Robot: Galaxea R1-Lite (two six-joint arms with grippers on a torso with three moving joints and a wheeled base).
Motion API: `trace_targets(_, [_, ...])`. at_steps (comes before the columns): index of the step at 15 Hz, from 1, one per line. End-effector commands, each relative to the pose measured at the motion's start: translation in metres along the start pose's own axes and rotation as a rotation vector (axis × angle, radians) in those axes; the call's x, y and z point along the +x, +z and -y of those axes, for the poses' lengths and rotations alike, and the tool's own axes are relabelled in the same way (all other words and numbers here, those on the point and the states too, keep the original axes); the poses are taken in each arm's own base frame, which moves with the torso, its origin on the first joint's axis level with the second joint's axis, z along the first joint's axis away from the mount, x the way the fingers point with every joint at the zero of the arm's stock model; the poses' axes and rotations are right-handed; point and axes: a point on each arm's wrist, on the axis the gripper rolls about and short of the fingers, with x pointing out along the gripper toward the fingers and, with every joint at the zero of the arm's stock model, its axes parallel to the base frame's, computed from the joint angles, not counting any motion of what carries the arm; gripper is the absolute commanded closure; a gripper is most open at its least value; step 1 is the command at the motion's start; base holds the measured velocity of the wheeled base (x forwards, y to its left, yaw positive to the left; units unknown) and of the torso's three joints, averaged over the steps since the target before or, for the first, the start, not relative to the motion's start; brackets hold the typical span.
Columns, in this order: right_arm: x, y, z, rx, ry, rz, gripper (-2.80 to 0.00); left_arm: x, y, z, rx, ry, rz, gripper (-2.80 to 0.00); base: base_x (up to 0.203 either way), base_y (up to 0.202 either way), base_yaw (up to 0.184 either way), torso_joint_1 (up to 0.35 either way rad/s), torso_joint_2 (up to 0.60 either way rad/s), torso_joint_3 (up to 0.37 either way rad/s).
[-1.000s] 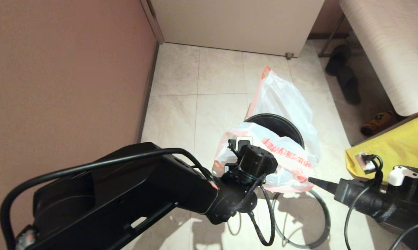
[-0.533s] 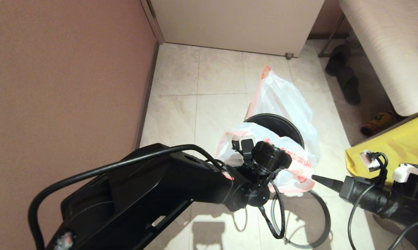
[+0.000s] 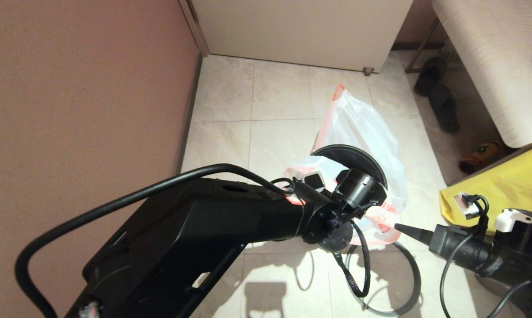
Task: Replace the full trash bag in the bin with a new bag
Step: Put the new garbage bag on the trash can
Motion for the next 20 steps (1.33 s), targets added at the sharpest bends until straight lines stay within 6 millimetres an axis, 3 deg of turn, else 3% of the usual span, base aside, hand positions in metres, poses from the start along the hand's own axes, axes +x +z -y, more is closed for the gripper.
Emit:
trace_targets(1, [0.001,0.001,0.0,-0.012,0.013,0.011,0.0,0.005,0.002,-0.002,-0.01,0.003,-0.003,-2.8,0.0,0.0,0.0,0.0,0.0,0.0])
trace_targets(4, [0.001,0.001,-0.001,-0.013,0.015,0.011,0.0,0.03,0.0,-0.01,-0.029,0.025,0.004,-2.8,0.0,0.0,0.0,0.0,0.0,0.0])
trace_targets(7, [0.001,0.001,-0.001,-0.014,0.015,0.012,0.0,0.072,0.008,-0.027,-0.052,0.044,0.053,-2.8,0.0,0.0,0.0,0.0,0.0,0.0])
trace_targets(11, [0.001,0.0,-0.001,-0.012,0.016,0.008,0.0,0.088,0.012,-0.028,-0.017,-0.004,0.103,-2.8,0.0,0.0,0.0,0.0,0.0,0.0])
trace_targets(12, [0.001,0.0,-0.001,-0.012,0.017,0.007,0.0,0.091,0.01,-0.027,-0.005,-0.013,0.106,-2.18,0.0,0.0,0.0,0.0,0.0,0.0])
trace_targets(13, [0.001,0.0,-0.001,-0.012,0.017,0.006,0.0,0.093,0.008,-0.028,0.003,-0.011,0.103,0.0,0.0,0.0,0.0,0.0,0.0,0.0])
trace_targets(20, [0.002,-0.001,0.0,-0.01,0.015,0.003,0.0,0.09,0.008,-0.025,0.013,-0.015,0.109,0.0,0.0,0.0,0.0,0.0,0.0,0.0])
